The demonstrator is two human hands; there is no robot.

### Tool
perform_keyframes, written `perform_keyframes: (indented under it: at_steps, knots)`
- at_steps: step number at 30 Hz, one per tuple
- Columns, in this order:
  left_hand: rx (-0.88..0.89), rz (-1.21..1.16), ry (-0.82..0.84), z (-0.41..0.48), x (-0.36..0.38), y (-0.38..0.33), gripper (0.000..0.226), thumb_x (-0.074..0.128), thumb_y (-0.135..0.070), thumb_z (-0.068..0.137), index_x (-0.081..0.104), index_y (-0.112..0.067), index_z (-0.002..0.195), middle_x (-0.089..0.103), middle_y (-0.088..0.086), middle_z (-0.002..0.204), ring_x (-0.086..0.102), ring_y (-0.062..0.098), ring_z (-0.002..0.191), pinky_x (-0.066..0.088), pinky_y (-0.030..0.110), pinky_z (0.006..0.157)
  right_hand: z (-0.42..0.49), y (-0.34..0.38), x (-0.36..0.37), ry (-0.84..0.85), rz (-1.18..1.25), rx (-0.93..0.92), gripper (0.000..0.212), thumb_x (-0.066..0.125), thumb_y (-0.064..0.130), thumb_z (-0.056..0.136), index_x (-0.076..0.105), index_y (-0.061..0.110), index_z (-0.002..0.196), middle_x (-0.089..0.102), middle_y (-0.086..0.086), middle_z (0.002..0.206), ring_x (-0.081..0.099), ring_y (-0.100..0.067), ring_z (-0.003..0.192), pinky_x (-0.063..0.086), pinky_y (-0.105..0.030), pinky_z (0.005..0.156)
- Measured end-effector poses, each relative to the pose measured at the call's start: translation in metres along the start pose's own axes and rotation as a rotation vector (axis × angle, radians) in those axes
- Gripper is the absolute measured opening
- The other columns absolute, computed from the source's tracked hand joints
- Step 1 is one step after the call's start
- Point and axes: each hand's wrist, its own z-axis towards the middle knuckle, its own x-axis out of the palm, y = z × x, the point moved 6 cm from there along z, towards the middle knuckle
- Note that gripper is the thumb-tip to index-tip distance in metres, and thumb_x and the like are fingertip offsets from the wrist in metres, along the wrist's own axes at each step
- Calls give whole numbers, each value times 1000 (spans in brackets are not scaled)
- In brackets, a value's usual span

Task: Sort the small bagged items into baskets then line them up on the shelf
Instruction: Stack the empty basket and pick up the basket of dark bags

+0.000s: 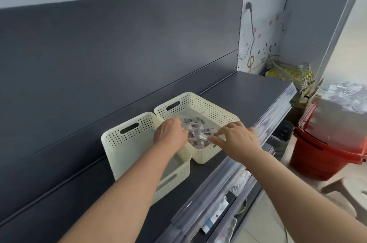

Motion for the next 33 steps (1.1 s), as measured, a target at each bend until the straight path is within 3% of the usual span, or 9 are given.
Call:
perform_keyframes:
  at_steps: [6,8,10,12,16,22,26,29,33]
  knots:
    - [-69,134,-14,25,16,-25,33,58,-31,94,55,-14,123,56,6,124,57,24,106,42,32,77,7,-23,-10,-29,-75,-20,77,19,86,75,66,29,98,62,9,90,47,-16,96,36,-38,82]
    - [-83,174,-8,30,22,-35,26,59,-29,93,58,-13,113,61,8,116,57,26,99,44,33,73,13,-33,-19,-84,-45,-7,71,26,81,81,63,28,109,63,6,104,49,-18,103,36,-39,86]
    - [-130,170,-2,34,26,-40,28,62,-25,91,56,-10,114,62,10,115,57,25,94,44,33,71,22,-47,-23,-118,-43,21,62,36,67,89,50,24,130,49,-3,135,40,-25,125,34,-43,99]
    - [-185,168,-17,37,26,-43,51,66,-24,89,45,-2,130,54,15,127,58,28,105,47,33,80,31,-59,-19,-51,29,64,64,41,56,93,32,18,144,27,-9,153,26,-31,139,30,-47,109]
    - [-288,155,-23,43,29,-44,80,69,-22,87,22,8,145,41,22,140,47,34,124,43,35,97,41,-68,-9,80,342,101,72,51,43,93,16,14,149,34,-9,148,45,-27,126,44,-38,98]
    - [-466,-192,-13,41,47,-35,37,62,-7,87,53,2,122,62,17,117,62,33,102,46,34,69,38,-72,-1,91,578,92,67,51,32,93,17,15,149,36,-6,147,48,-22,122,42,-29,93]
    - [-509,-246,-45,36,48,-36,39,56,-3,90,48,0,128,60,17,118,62,33,100,47,35,69,36,-69,-3,83,609,80,65,52,29,93,19,14,148,33,-6,148,50,-22,117,40,-26,86]
    - [-482,-282,-109,34,40,-35,34,49,-1,92,47,-4,126,59,15,119,58,28,92,47,35,70,36,-65,-17,27,638,51,65,54,27,92,22,15,146,33,-3,147,47,-15,99,38,-23,77]
    - [-439,-364,-231,29,20,-35,28,52,-6,90,53,-11,118,62,9,112,61,29,96,55,41,81,35,-60,-44,-72,667,17,63,55,24,91,23,19,145,33,-1,145,40,-11,93,37,-24,74]
